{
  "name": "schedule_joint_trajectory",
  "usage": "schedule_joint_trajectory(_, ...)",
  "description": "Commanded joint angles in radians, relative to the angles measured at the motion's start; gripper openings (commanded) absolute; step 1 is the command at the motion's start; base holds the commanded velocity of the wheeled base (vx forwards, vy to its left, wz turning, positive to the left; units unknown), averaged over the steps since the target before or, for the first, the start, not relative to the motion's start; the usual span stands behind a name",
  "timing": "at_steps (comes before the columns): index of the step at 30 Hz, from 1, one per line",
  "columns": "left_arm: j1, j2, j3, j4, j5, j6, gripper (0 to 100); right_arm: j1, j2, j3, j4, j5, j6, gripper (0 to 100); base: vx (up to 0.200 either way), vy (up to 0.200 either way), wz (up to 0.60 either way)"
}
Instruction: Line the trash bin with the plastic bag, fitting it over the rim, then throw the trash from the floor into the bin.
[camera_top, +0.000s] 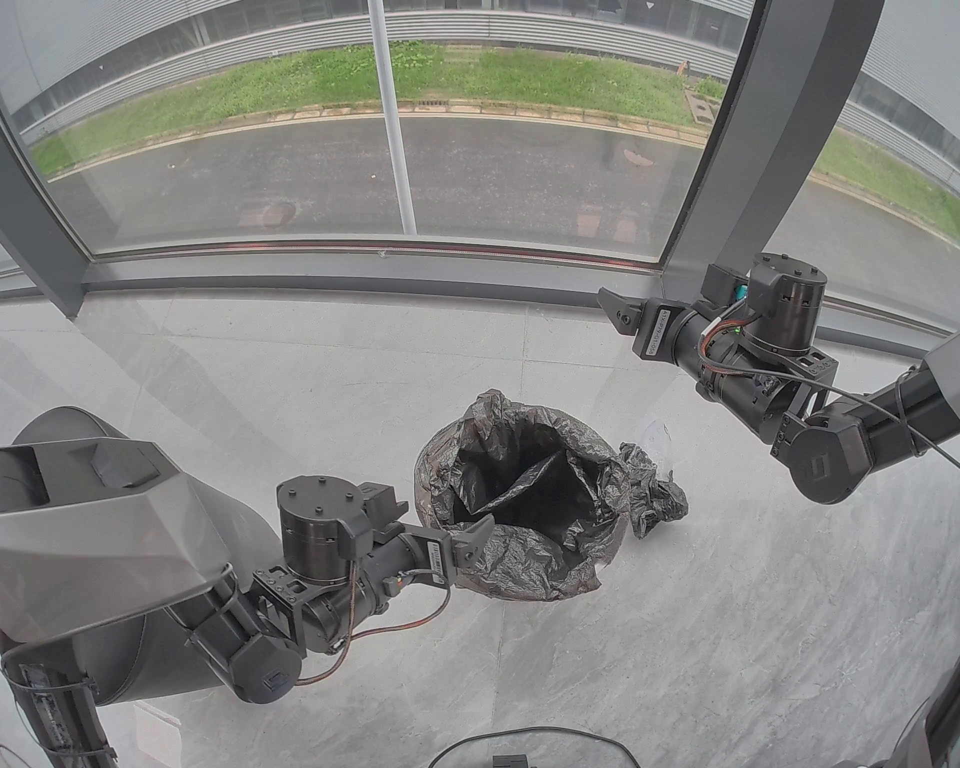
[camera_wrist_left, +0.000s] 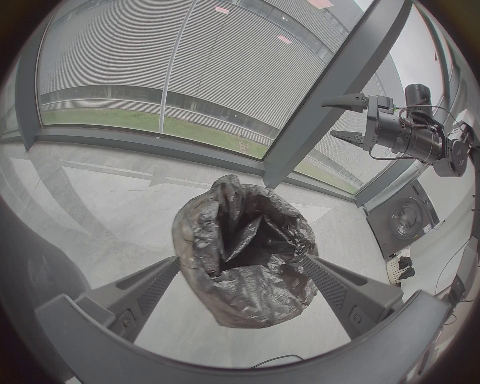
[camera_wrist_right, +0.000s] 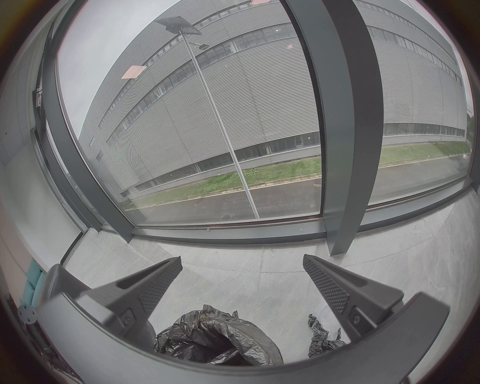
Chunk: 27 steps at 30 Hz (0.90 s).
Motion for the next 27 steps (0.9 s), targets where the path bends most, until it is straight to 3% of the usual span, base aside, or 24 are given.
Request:
schedule_joint_trajectory(1, -0.061, 0.058, -0.057, -0.011, 0.011, -0.001, 100, -0.007, 0.010, 0.000, -0.002, 0.002, 0.000, 100, 0.000, 0.000, 0.00)
schedule_joint_trajectory(7, -0.074, 0.126, -0.195, 0.029, 0.040, 0.045, 100, -0.005, 0.030, 0.000, -0.005, 0.002, -0.002, 100, 0.000, 0.000, 0.00)
schedule_joint_trajectory(12, -0.098, 0.138, -0.226, 0.036, 0.062, 0.086, 100, -0.007, 0.033, -0.001, -0.002, 0.002, -0.002, 100, 0.000, 0.000, 0.00)
schedule_joint_trajectory(17, -0.070, 0.206, -0.286, 0.024, 0.091, 0.201, 100, -0.005, 0.036, -0.001, -0.007, 0.002, -0.003, 100, 0.000, 0.000, 0.00)
schedule_joint_trajectory(27, -0.044, 0.267, -0.332, -0.042, 0.175, 0.316, 100, -0.007, 0.038, 0.000, -0.007, 0.002, -0.003, 100, 0.000, 0.000, 0.00)
